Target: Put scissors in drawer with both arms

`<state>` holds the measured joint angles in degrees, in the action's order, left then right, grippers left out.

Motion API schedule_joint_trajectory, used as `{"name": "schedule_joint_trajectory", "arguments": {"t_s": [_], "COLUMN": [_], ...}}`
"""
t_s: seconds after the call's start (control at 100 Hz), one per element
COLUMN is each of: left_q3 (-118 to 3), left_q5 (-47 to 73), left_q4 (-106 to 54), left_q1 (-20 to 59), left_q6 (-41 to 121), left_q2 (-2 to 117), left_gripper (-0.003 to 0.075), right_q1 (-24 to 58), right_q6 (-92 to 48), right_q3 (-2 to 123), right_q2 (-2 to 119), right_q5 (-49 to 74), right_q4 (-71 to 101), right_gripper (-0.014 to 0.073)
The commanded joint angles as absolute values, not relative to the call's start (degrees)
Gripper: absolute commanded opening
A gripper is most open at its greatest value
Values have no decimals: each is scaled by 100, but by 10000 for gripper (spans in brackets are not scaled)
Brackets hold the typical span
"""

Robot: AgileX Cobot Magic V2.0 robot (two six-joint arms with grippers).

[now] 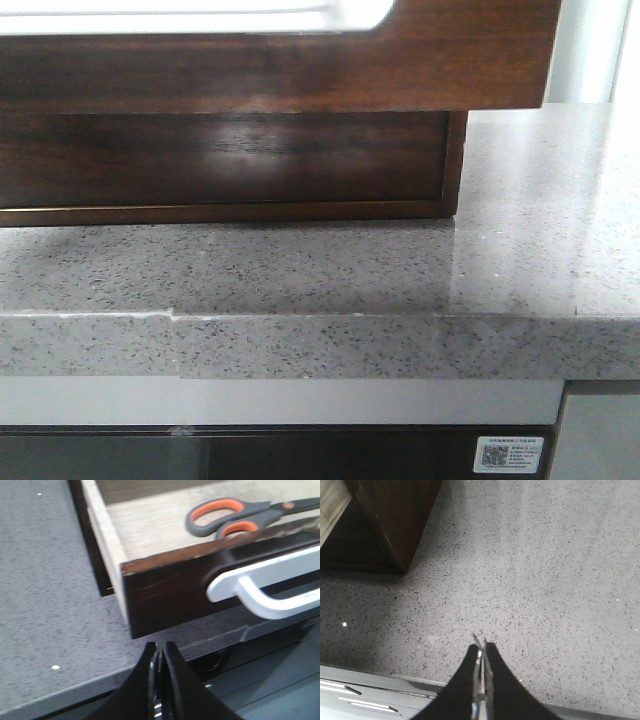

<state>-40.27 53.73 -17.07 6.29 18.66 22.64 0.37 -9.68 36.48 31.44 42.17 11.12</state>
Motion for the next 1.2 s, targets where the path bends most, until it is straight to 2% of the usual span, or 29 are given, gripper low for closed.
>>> {"name": "schedule_joint_trajectory", "arguments": {"t_s": [0.0,0.28,0.42,0.5,0.55,0.9,1.08,1.19], "left_q3": [-3928,-1351,-133,200,146,175,175,175], "left_q5": [4473,609,-668,-810,-322,-480,-480,-480], "left_q4": [-1479,-1396,-1422,-1464,-1428,-1705,-154,-145], "left_q1": [663,650,650,650,640,651,641,641], "left_q6": [1789,1789,1789,1789,1789,1774,317,286], "left_q2": [2325,1064,411,13,-231,-194,-195,-195], "left_gripper": [-20,-20,-20,-20,-20,-20,-20,-20], "right_q1": [0,0,0,0,0,0,0,0], "right_q6": [-975,-975,-975,-975,-975,-975,-975,-975], "right_q3": [3779,3779,3779,3779,3779,3779,3779,3779], "right_q2": [3154,3154,3154,3154,3154,3178,3178,3178], "right_q5": [3861,3861,3861,3861,3861,3863,3863,3863], "right_q4": [1147,1147,1147,1147,1147,1147,1147,1147], "right_gripper": [-69,-69,-69,-69,-69,-69,-69,-69]}}
